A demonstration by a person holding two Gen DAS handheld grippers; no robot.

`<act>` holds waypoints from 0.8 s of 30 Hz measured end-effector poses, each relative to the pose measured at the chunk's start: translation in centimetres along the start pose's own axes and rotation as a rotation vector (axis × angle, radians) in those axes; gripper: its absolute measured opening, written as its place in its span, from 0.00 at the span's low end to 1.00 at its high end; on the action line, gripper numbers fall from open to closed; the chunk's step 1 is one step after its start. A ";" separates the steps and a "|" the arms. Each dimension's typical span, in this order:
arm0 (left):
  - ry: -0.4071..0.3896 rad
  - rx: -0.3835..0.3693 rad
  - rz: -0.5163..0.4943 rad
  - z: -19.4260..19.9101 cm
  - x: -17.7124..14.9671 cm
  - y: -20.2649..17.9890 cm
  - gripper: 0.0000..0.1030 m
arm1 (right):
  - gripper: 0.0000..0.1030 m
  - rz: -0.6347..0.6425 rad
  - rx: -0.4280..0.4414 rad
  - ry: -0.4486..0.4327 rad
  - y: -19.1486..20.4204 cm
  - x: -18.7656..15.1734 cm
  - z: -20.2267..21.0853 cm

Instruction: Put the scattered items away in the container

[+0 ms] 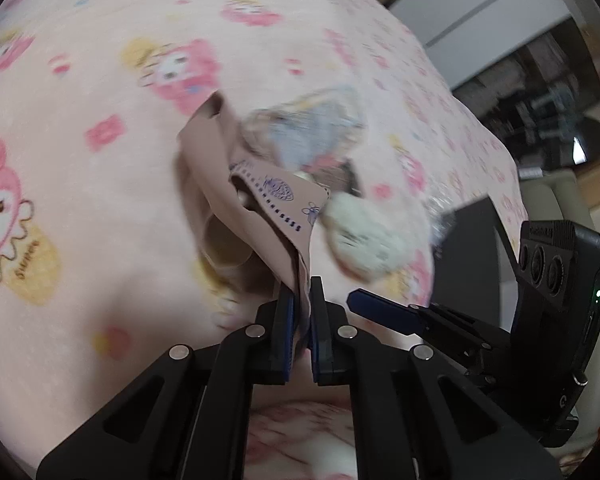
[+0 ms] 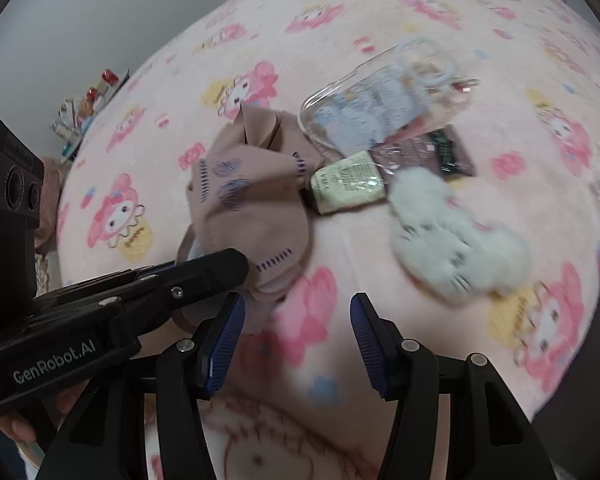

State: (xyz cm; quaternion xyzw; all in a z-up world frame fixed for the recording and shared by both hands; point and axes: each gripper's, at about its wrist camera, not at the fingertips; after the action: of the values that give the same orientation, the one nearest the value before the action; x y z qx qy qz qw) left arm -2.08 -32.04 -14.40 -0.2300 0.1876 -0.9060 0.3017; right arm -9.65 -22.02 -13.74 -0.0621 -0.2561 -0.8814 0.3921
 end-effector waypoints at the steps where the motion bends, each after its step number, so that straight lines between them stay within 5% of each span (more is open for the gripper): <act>1: 0.000 0.000 -0.028 0.2 -0.4 -1.3 0.04 | 0.50 -0.010 -0.004 -0.019 -0.3 -0.7 1.3; 8: 0.051 -0.086 -0.220 1.1 -5.6 -10.0 0.04 | 0.50 -0.117 -0.064 -0.143 -3.9 -7.3 9.1; 15: 0.186 -0.136 -0.399 -2.7 -13.5 -18.6 0.05 | 0.50 -0.277 -0.135 -0.207 -8.4 -16.4 13.4; 17: 0.222 -0.129 -0.426 -3.8 -14.8 -20.2 0.10 | 0.50 -0.297 -0.169 -0.211 -9.3 -18.1 13.8; 20: 0.238 -0.133 -0.400 -4.2 -15.0 -20.6 0.35 | 0.51 -0.348 -0.125 -0.210 -10.7 -19.6 13.9; 24: 0.164 -0.135 -0.340 -2.0 -13.6 -18.0 0.39 | 0.51 -0.349 -0.102 -0.218 -11.0 -19.8 12.9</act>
State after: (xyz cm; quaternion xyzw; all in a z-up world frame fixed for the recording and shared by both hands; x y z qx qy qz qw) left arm -1.72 -9.57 -11.55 -0.2035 0.2304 -0.9450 0.1121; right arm -5.19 3.64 -13.19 -0.1319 -0.2589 -0.9357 0.1999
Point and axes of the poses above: each gripper's, at about its wrist camera, not at the fingertips, and z roughly against the way its jaws point, y to its left, x to its top, and after that the axes turned 4 degrees about x, right-handed
